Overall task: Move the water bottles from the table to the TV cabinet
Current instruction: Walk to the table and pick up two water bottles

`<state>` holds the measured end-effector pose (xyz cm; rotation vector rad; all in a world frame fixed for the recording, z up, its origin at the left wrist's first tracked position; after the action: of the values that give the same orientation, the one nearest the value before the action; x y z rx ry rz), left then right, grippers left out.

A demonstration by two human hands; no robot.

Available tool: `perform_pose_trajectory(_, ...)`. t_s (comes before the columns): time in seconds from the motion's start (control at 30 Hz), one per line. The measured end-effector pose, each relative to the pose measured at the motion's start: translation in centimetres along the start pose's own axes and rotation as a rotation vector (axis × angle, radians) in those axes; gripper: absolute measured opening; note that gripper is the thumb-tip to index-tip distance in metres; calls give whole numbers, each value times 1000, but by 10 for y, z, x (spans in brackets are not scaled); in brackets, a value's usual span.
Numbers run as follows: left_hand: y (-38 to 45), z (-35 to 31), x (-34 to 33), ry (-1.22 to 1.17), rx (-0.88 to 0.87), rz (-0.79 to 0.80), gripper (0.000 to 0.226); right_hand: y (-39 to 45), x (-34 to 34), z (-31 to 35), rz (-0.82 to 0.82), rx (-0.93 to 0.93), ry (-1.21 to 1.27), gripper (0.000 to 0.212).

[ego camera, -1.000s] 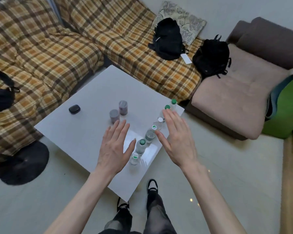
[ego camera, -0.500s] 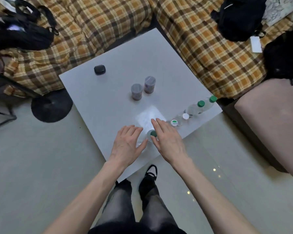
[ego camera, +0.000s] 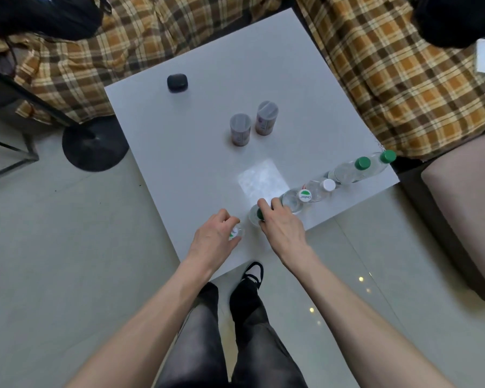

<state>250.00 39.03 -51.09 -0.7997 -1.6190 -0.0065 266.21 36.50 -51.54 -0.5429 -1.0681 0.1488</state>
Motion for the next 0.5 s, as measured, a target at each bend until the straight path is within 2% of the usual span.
perform_pose_trajectory(0.17, 0, -2, 6, -85, 17, -23, 28, -7, -3, -7, -47, 44, -36, 24)
perform_pose_trajectory(0.3, -2, -5, 29, -123, 5, -81, 24, -32, 2, -16, -114, 7, 66, 25)
perform_pose_trajectory(0.5, -10, -23, 77, -82, -149, -96, 24, -90, 42, -13, -323, -43, 160, 24)
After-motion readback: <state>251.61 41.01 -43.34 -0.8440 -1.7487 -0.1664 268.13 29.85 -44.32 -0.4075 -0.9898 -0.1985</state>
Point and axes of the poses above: each hand's wrist, its own y-axis towards the middle knuckle, its own x-axis out of the back of the hand, z = x × y, the point moved 4 cm from there along y, towards the middle knuckle, and after that the axes turned 13 degrees about y, right-handed, at the moved point
